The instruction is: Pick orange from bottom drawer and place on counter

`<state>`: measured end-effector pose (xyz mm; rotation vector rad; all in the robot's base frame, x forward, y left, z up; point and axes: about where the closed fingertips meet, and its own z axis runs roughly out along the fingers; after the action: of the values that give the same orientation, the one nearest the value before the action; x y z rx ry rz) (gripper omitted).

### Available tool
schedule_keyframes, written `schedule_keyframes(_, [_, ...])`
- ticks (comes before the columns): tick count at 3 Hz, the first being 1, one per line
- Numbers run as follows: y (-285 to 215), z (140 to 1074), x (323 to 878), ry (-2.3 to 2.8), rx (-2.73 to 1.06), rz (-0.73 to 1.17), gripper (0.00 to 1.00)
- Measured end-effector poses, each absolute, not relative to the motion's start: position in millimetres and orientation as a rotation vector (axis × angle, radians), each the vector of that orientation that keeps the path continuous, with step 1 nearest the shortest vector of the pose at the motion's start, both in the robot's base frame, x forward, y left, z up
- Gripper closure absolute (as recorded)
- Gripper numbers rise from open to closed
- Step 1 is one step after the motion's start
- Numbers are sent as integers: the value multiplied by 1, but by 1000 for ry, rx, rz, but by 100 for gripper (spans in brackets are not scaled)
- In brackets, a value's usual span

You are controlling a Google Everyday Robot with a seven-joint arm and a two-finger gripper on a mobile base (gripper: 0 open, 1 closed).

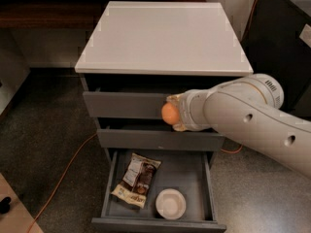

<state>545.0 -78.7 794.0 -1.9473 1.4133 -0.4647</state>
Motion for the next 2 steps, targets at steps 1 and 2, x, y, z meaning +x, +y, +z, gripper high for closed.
schedule_keyframes(1, [-79,829,567,1390,-1983,-523,100])
schedule_keyframes(2, [-89,890,623,1345,-2085,-532,100])
